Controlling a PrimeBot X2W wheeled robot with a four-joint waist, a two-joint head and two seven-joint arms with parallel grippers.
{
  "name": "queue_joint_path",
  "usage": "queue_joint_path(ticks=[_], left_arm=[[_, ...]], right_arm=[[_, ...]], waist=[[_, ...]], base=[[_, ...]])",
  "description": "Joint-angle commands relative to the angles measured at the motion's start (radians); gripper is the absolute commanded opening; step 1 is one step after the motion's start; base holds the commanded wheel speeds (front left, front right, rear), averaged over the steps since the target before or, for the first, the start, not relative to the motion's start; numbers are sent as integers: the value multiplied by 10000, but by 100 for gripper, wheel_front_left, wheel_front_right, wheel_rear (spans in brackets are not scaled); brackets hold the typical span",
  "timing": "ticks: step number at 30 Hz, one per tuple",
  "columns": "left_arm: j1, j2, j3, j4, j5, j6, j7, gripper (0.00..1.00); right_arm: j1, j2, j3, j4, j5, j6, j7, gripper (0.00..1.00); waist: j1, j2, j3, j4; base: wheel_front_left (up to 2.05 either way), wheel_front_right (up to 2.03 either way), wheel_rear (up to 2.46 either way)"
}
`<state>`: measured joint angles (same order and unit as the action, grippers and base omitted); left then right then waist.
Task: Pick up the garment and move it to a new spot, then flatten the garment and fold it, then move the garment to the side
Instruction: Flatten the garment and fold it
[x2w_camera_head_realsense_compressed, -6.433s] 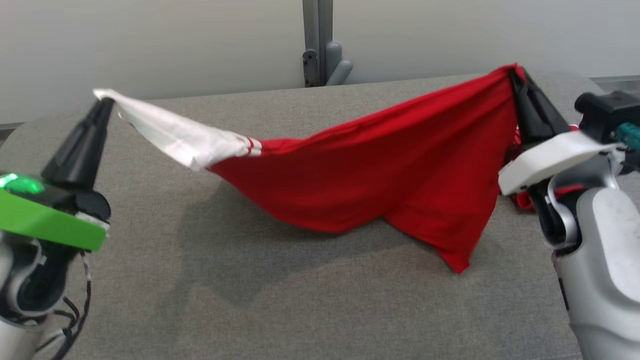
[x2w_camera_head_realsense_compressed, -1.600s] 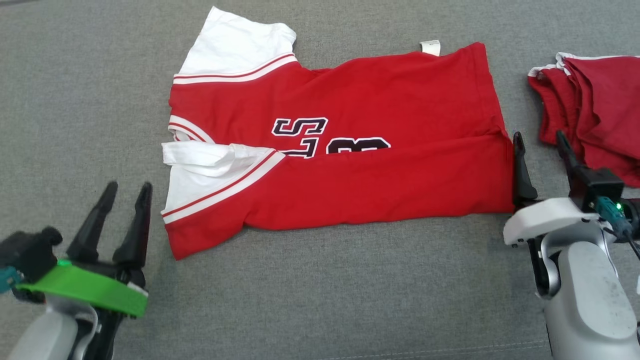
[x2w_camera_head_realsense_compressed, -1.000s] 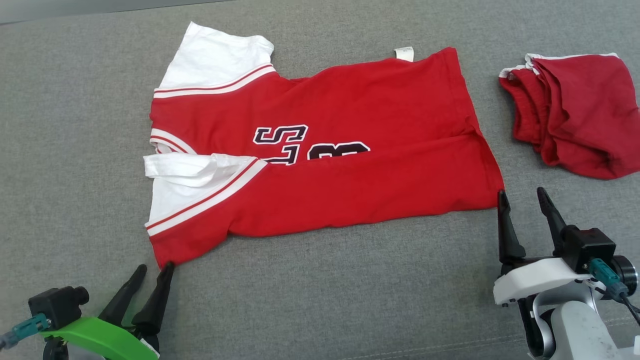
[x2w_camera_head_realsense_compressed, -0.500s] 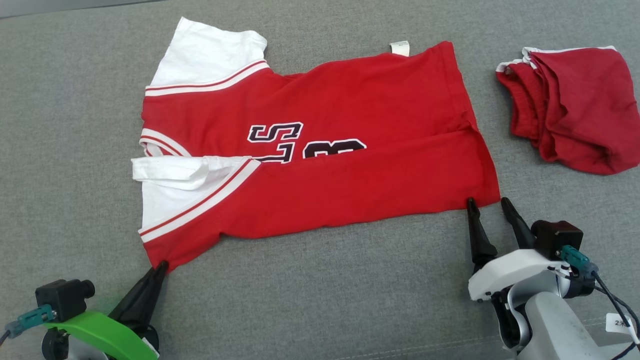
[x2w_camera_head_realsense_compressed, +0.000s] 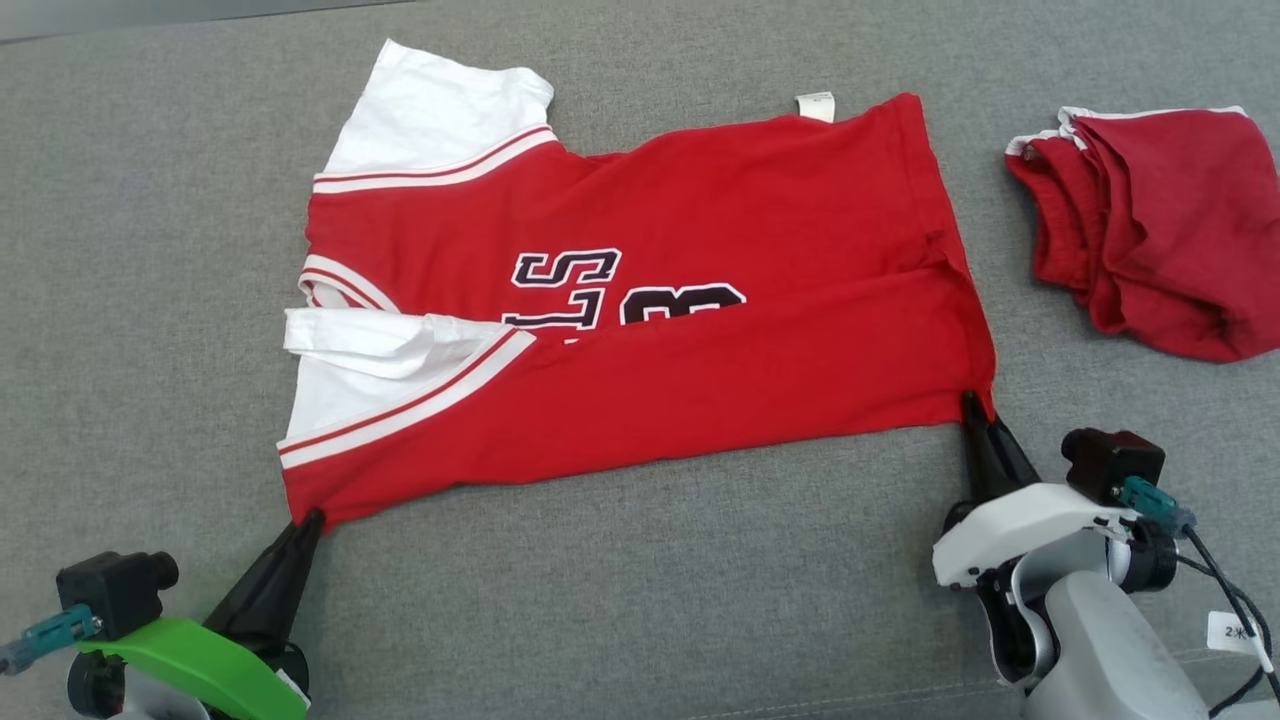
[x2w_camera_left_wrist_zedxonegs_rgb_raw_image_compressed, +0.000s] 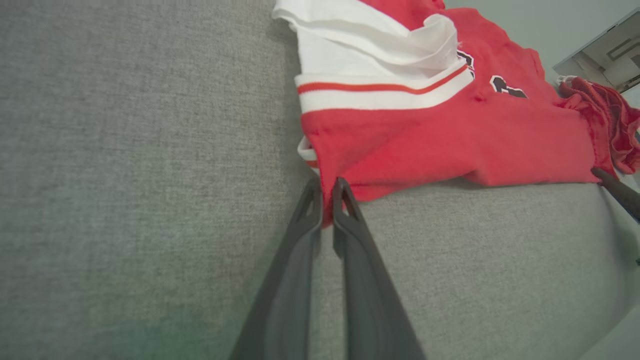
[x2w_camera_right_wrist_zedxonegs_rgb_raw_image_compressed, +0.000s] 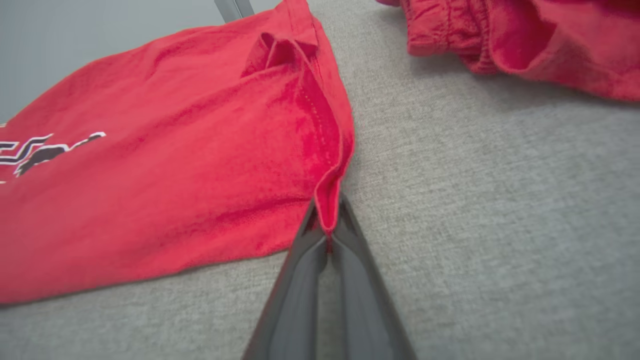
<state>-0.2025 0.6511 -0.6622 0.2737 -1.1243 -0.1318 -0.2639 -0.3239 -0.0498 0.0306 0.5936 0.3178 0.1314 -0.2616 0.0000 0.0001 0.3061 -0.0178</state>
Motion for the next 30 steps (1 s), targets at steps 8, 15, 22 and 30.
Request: queue_joint_path(ticks=[8,15,22,30], left_arm=[[1323,194,800,-713,341,18,22,0],[2763,344,1405,-1562,606,18,22,0],[4059,978,1057,-2398,227,18,73,0],[3842,1031,852,-2233,-492,59,350,100]], right_arm=[[1614,-30,-30,-1061,719,-17,-36,0],[3226,-78,-159,-2507,901,-17,57,0],[4700,-160,-850,-3983,879,-18,521,0],[5168,-83,-1343,-4478,615,-18,1153,100]], waist=[[0,-1,-493,5],[0,-1,-715,101],[0,-1,-825,155],[0,-1,-897,236]], base=[[0,0,0],[0,0,0],[0,0,0],[0,0,0]])
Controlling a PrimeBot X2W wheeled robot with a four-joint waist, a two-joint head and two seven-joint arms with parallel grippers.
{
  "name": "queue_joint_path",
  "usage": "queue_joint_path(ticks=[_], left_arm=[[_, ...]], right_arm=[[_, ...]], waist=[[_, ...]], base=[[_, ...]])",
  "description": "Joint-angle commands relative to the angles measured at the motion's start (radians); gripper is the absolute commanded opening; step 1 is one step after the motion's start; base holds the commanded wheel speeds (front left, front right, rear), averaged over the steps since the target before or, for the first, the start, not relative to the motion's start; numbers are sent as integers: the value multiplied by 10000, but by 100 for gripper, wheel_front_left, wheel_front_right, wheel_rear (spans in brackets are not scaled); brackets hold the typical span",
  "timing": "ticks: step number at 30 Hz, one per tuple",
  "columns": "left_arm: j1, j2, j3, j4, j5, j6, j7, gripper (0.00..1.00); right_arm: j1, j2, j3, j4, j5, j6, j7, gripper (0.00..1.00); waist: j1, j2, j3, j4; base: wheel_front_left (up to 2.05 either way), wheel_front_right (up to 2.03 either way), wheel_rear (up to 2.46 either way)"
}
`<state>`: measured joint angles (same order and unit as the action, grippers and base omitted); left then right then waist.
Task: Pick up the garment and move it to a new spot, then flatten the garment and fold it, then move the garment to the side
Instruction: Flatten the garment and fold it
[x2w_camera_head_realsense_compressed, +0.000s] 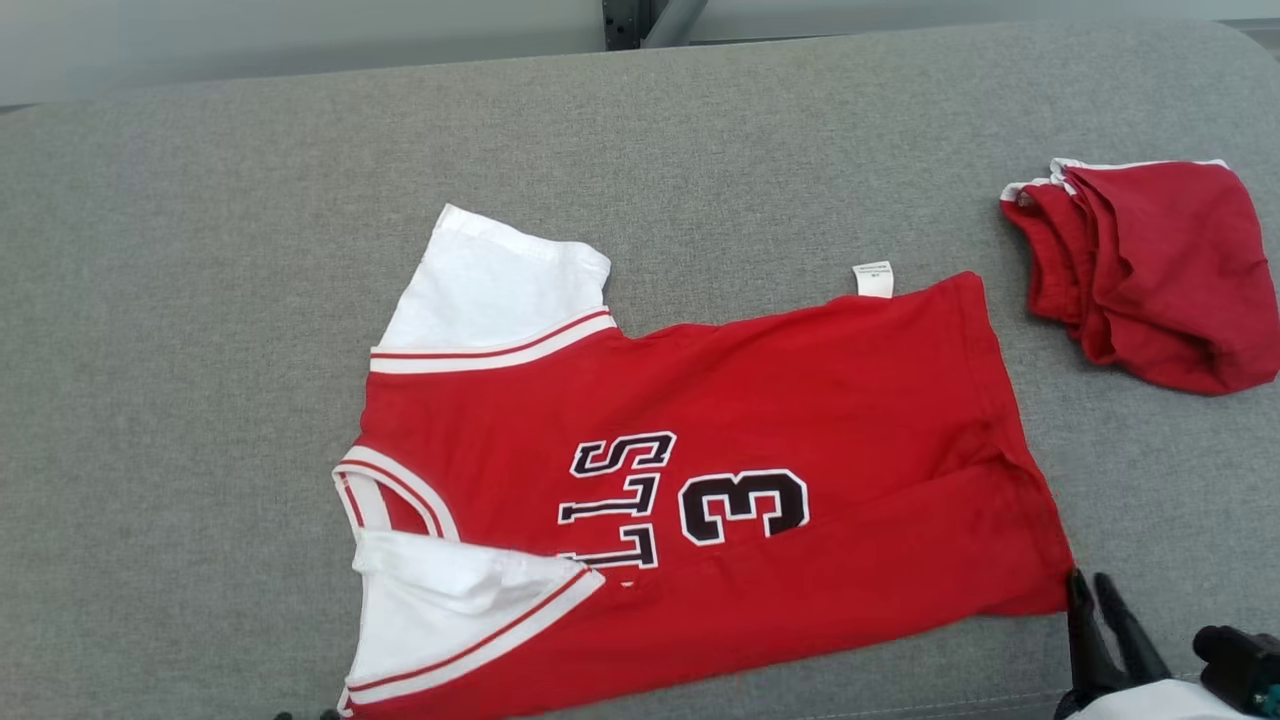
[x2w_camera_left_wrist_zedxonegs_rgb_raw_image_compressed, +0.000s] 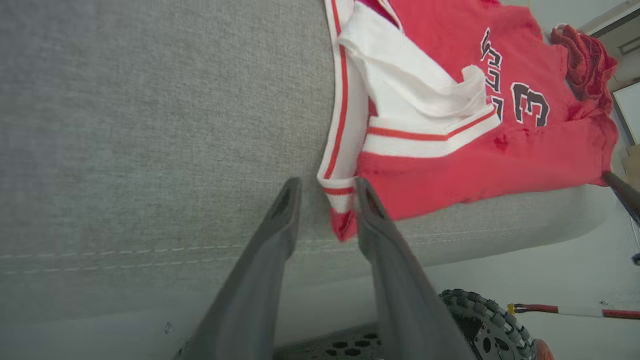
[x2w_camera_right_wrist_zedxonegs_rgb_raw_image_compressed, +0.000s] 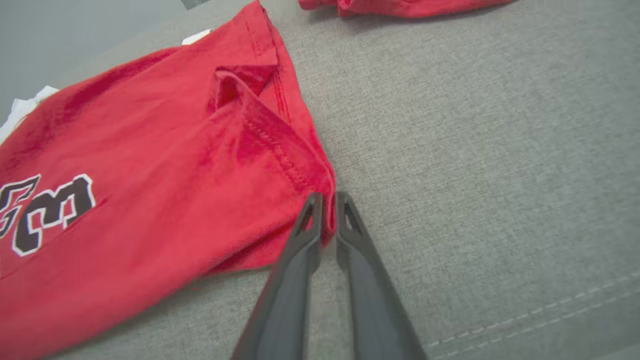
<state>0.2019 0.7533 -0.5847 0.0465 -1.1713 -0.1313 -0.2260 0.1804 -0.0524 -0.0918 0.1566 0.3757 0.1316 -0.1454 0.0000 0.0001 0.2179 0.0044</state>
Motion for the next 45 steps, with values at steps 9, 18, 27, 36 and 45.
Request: queue_joint_path(ticks=[9,18,27,36,45], left_arm=[[-596,867,1084,-706,-612,71,-1,100],[-3858,2707,2116,-1861,-1401,3,2155,100],[-8407,2946,900,-802,-1909,-6,6529,100],[-10563,2613,-435,233,-797,-8,7762,100],[-11831,2364,-1155,1085,-279,-7,7904,100]], right_arm=[[622,8,-351,-2315,102,-15,24,100],[-178,13,1008,-3314,-533,-15,538,100],[-1077,12,1867,-3173,-907,-15,254,100],[-1362,14,2408,-3122,-992,-15,-138,100],[-1523,14,2853,-2846,-802,-15,-742,100]], waist=[[0,-1,163,-48],[0,-1,973,-349],[0,-1,2182,-965],[0,-1,2986,-1620],[0,-1,3703,-2155]], base=[[0,0,0],[0,0,0],[0,0,0],[0,0,0],[0,0,0]])
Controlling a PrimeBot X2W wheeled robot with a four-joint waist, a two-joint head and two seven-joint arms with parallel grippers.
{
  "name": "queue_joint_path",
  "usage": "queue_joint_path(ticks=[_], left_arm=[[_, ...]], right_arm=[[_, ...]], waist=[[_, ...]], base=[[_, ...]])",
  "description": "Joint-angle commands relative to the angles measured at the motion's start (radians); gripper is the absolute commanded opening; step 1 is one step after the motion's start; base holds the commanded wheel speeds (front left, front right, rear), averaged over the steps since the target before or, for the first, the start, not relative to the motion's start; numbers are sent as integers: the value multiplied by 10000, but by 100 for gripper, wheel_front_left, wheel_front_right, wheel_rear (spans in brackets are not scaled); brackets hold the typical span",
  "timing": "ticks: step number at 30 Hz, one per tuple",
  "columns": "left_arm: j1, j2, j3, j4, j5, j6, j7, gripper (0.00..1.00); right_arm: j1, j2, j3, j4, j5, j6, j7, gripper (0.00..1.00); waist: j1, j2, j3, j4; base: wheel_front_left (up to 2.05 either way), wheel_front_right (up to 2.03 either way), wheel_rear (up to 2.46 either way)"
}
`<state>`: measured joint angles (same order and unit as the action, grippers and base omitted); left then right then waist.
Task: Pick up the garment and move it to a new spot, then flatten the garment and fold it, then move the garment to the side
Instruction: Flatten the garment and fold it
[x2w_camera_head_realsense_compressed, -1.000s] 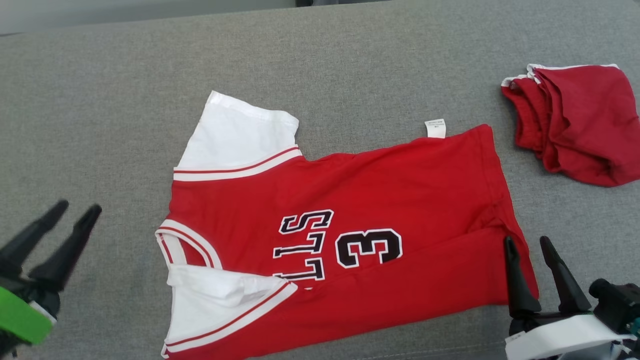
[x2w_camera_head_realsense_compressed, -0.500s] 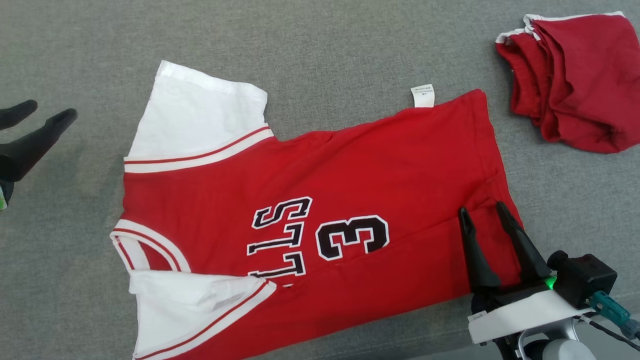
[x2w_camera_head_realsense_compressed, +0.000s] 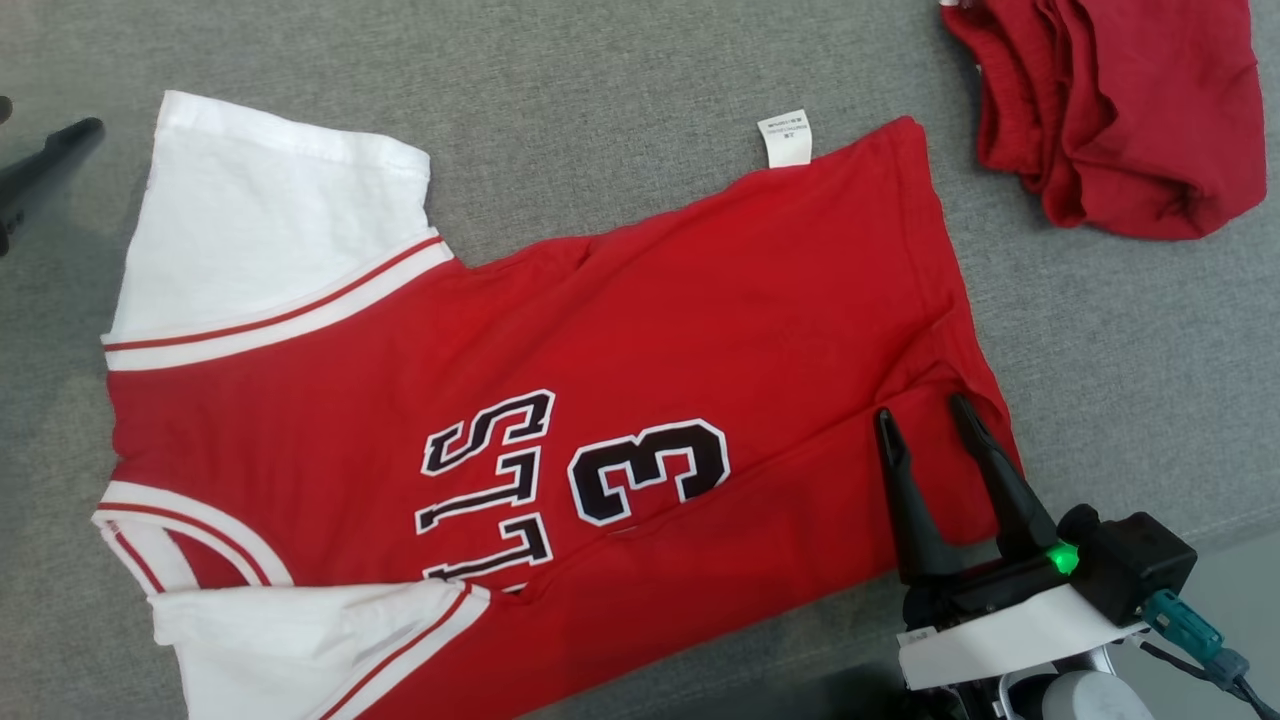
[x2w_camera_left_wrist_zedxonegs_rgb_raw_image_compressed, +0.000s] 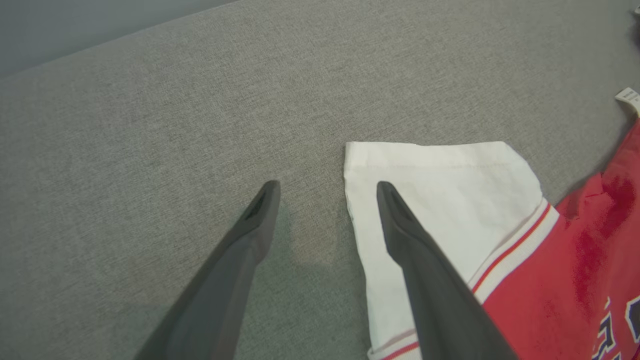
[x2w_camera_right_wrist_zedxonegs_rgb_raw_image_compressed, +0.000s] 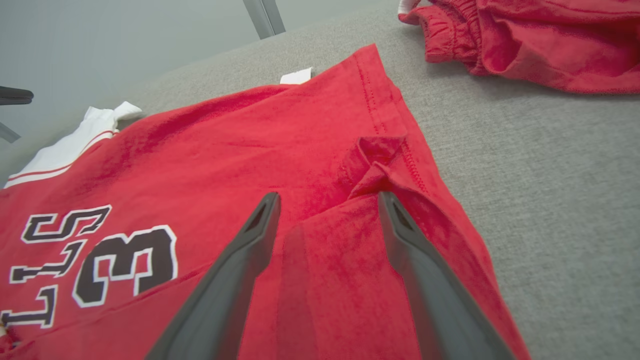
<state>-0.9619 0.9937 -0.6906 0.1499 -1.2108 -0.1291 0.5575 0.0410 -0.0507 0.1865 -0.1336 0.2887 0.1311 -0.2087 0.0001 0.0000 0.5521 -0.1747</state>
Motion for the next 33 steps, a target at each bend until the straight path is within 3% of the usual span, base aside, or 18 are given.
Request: queue_joint_path(ticks=[1,13,14,15,16,22,28,33], left_arm=[[-194,-40,-97,52,116,-29,69,100],[-697,287,-1183,435,512,-29,82,100],[-680,295,-1296,418,471,-29,141,79],[-662,314,-1398,388,426,-29,160,29],[-659,330,-1483,368,371,-31,143,0],[-927,370,-1750,261,314,-29,-379,0],[-1246,160,-2047,228,140,-30,-797,0],[-1555,48,-2364,241,1,-30,-948,0]], right_arm=[[-129,-3,71,55,68,-9,-109,100],[-421,-3,486,547,316,-9,-520,100],[-434,-3,472,564,292,-9,-537,100],[-456,-3,453,560,237,-9,-549,100],[-506,-1,450,552,165,-9,-551,100],[-1447,-6,249,209,-317,-9,446,100],[-3343,-1,-231,-46,-522,-9,3152,100],[-5120,-5,-663,542,-778,-9,5603,100]], waist=[[-1,0,362,-365],[-1,0,656,-881],[-1,0,651,-898],[-1,0,642,-911],[-1,0,627,-919],[-1,0,471,-949],[-1,0,349,-828],[-1,0,356,-636]], base=[[0,0,0],[0,0,0],[0,0,0],[0,0,0],[0,0,0],[0,0,0],[0,0,0],[0,0,0]])
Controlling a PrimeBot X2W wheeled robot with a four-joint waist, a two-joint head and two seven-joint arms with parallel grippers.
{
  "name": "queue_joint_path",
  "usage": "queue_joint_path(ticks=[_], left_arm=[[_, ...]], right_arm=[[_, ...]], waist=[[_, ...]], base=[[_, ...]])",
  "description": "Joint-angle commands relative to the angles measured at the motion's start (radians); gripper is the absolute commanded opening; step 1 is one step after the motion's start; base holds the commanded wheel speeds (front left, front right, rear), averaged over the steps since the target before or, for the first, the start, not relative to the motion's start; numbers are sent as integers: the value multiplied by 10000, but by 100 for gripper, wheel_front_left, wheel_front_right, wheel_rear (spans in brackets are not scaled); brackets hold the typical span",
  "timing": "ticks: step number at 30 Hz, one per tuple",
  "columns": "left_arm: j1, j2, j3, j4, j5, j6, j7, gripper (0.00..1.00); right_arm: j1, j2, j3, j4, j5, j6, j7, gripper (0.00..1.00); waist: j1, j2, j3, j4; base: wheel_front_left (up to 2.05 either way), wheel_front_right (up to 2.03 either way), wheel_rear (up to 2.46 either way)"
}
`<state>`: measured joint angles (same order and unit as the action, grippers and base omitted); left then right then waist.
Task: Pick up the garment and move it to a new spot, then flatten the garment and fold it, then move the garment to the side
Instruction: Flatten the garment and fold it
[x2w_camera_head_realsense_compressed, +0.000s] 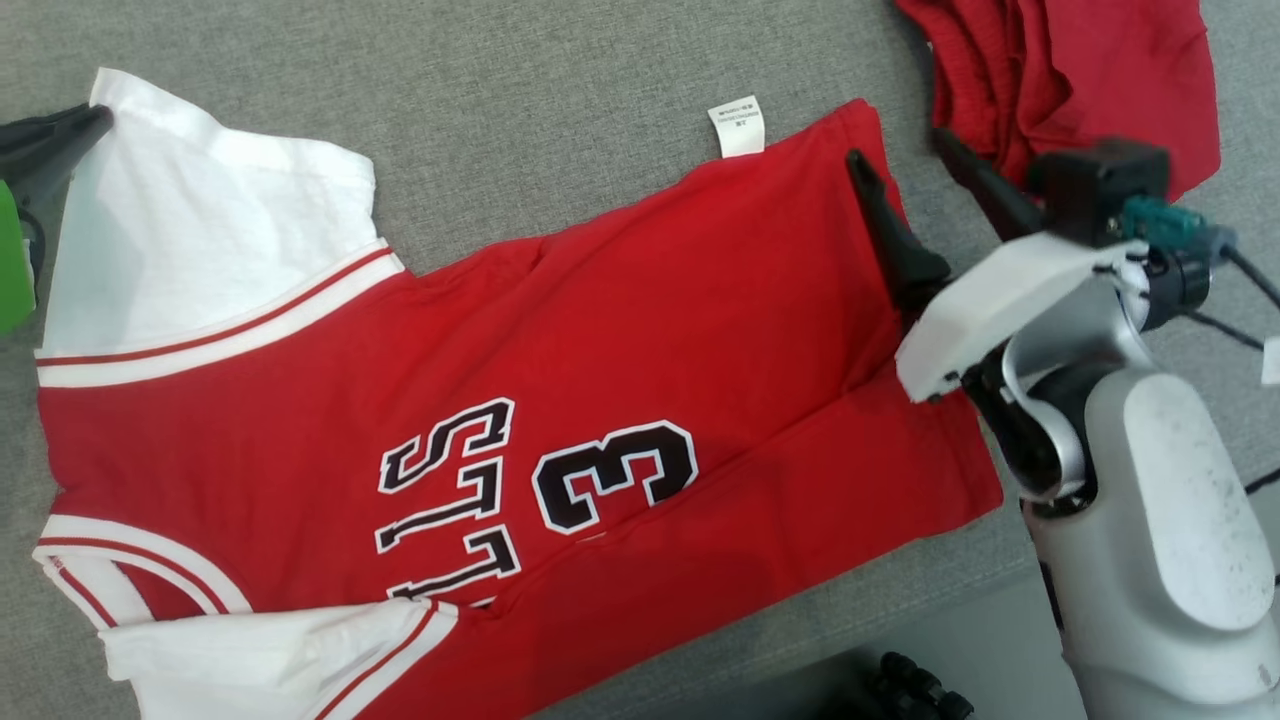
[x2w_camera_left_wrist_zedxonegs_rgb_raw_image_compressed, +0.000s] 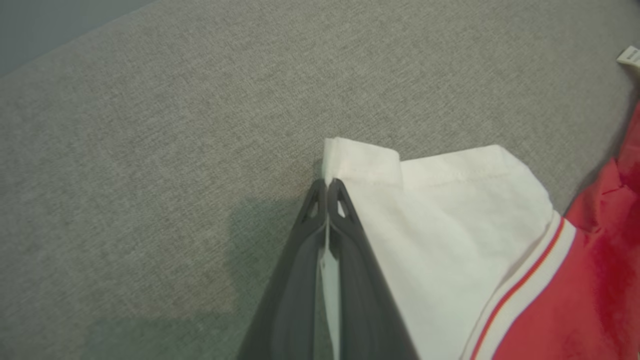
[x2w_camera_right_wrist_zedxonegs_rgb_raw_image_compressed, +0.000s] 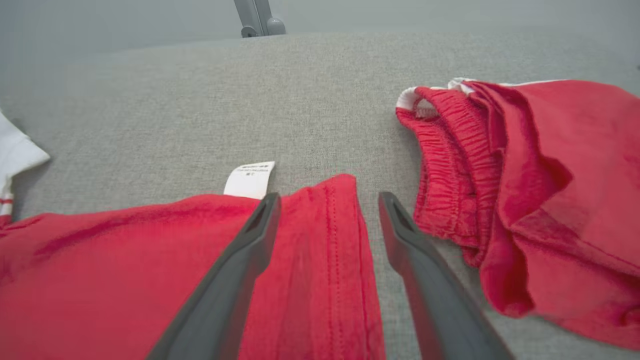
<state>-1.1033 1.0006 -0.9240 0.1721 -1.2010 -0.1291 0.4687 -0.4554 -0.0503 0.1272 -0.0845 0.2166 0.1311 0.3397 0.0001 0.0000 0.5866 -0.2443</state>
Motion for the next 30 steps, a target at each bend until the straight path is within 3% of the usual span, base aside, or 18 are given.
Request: queue_joint_path(ticks=[1,8,15,16,17,18,20,22,30], left_arm=[[-194,-18,-96,17,-117,-30,-80,0],[-501,52,-592,82,-239,-30,-322,0],[-769,38,-985,134,-374,-30,-502,0],[-814,47,-1048,142,-397,-30,-526,0],[-863,66,-1108,145,-436,-30,-539,0],[-913,85,-1175,144,-467,-30,-552,0],[-1017,120,-1306,138,-492,-30,-582,0],[-1086,145,-1446,116,-532,-30,-638,0],[-1579,185,-1858,228,-201,-28,-1444,0]], right_arm=[[-460,-6,-127,218,-127,-9,570,100],[-1892,-11,-528,857,-626,-9,3397,100],[-2208,-8,-739,1089,-479,-8,4639,100],[-2228,-8,-723,1103,-413,-9,4706,96],[-2254,-8,-691,1130,-336,-9,4738,69],[-2289,-8,-675,1167,-302,-8,4729,53],[-2350,-8,-629,1253,-246,-8,4632,40],[-2422,-9,-568,1368,-255,-9,4501,0],[-2982,-12,-772,1769,-382,-9,3436,0]], waist=[[-1,0,20,101],[-1,0,85,285],[-1,0,103,417],[-1,0,116,433],[-1,0,131,447],[-1,0,147,460],[-1,0,172,480],[-1,0,196,506],[-1,0,263,665]], base=[[0,0,0],[0,0,0],[0,0,0],[0,0,0],[0,0,0],[0,0,0],[0,0,0],[0,0,0],[0,0,0]])
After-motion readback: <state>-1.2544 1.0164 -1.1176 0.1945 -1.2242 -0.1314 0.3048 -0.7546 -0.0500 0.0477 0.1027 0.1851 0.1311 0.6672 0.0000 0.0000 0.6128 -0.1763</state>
